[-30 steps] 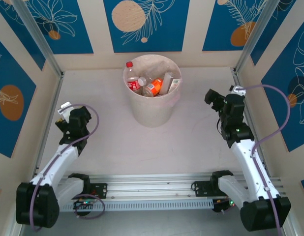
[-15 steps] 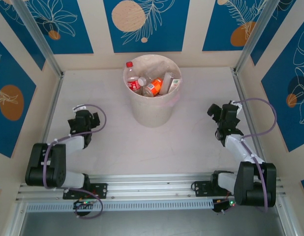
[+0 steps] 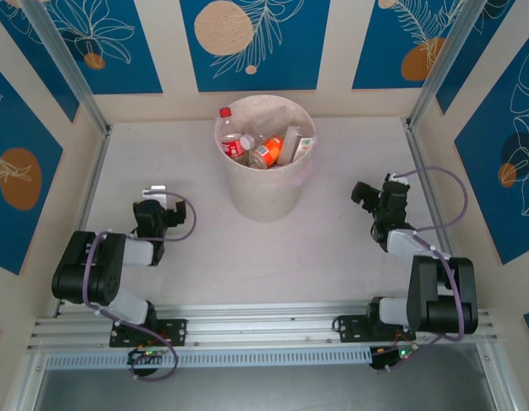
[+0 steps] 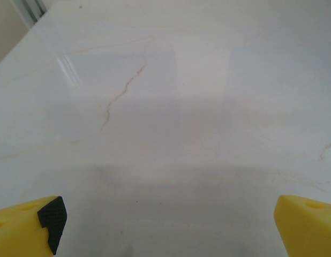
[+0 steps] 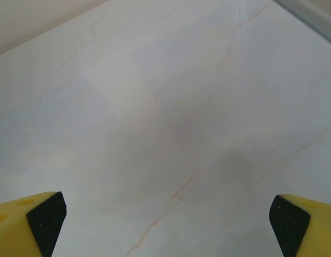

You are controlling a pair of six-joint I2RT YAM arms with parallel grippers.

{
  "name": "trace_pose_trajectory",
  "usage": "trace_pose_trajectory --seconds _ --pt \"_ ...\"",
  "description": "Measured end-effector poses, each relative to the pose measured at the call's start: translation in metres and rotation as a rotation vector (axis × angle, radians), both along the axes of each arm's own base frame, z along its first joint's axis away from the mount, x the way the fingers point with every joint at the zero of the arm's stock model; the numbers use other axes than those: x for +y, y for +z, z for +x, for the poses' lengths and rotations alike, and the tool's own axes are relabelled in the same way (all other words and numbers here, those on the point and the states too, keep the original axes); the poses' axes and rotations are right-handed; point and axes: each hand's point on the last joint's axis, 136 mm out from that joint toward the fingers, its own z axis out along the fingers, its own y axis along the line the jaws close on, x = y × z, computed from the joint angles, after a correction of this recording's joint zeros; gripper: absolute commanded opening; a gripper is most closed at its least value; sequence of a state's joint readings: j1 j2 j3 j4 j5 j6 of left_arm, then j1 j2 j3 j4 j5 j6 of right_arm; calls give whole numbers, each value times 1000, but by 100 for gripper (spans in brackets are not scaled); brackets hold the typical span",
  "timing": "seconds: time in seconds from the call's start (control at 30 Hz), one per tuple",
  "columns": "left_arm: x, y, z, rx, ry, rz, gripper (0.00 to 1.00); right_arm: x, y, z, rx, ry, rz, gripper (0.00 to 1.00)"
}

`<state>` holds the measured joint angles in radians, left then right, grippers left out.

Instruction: Put the plastic bottles in the bin

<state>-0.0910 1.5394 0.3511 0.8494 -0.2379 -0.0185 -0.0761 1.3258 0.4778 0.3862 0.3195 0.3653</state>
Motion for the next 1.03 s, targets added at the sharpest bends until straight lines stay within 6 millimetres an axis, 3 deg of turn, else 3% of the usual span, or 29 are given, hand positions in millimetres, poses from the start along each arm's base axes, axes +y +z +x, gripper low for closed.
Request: trace_pose_trajectory --seconds 0.07,0.23,0.33,0.4,0.6,1.03 --pt "2 2 1 -7 10 7 100 8 -11 0 13 49 -20 100" --pt "5 3 1 -10 28 15 100 45 -12 6 -88 232 -101 100" --pt "6 3 1 -11 31 16 100 59 -29 6 -86 299 -123 100" --pt "6 3 1 -12 31 16 100 59 -37 7 -57 308 -121 99" --pt "6 4 1 -14 31 16 100 55 -22 17 -107 300 -130 100" --pt "6 4 1 -13 31 17 100 57 -22 17 -110 315 -133 100"
